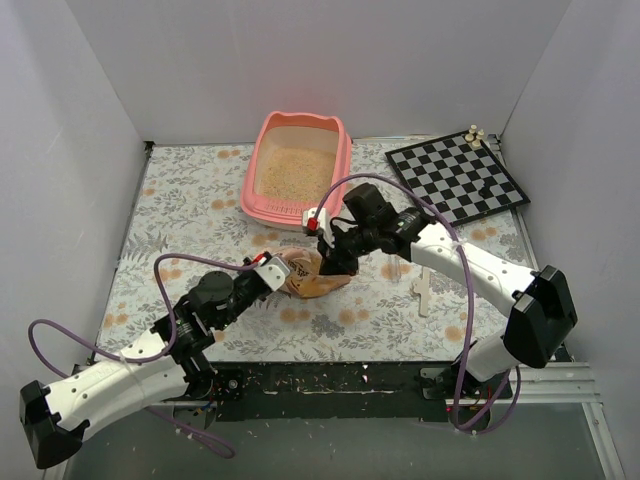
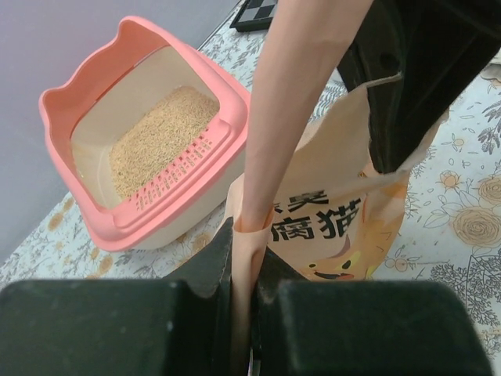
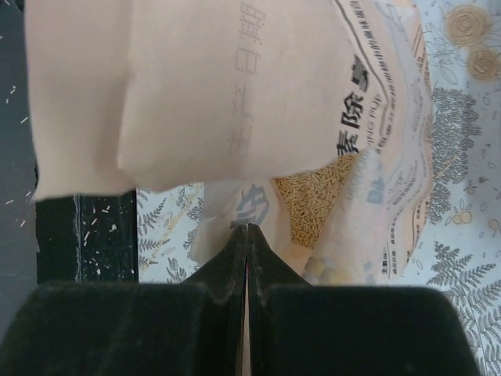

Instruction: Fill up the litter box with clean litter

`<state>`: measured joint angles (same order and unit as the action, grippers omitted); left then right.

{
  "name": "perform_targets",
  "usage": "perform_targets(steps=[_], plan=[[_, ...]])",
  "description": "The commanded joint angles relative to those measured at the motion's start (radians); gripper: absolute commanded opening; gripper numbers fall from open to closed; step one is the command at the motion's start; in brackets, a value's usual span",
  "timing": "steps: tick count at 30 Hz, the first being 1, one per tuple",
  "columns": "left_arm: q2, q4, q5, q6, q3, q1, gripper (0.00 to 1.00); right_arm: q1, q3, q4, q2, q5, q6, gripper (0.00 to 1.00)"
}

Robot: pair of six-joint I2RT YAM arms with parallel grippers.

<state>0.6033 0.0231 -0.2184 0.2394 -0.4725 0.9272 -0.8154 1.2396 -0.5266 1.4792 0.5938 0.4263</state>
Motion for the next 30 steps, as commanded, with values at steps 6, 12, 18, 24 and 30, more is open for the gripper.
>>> perform_targets(steps=[6, 12, 18, 24, 30], plan=[[0.049, -0.186, 0.076, -0.04, -0.083, 0.005, 0.0, -0.111, 0.011, 0.15, 0.075, -0.188, -0.138, 0.01], [0.064, -0.239, 0.068, -0.034, -0.094, 0.005, 0.0, -0.154, -0.118, 0.382, 0.096, -0.396, -0.279, 0.01], [0.064, -0.295, 0.066, -0.064, -0.097, 0.005, 0.0, -0.154, -0.198, 0.516, 0.093, -0.687, -0.357, 0.28], [0.127, -0.285, 0.077, -0.126, -0.149, 0.005, 0.0, -0.154, -0.261, 0.686, 0.064, -0.887, -0.354, 0.59], [0.181, -0.256, 0.079, -0.233, -0.213, 0.004, 0.0, -0.154, -0.266, 0.726, 0.024, -0.904, -0.35, 0.87]])
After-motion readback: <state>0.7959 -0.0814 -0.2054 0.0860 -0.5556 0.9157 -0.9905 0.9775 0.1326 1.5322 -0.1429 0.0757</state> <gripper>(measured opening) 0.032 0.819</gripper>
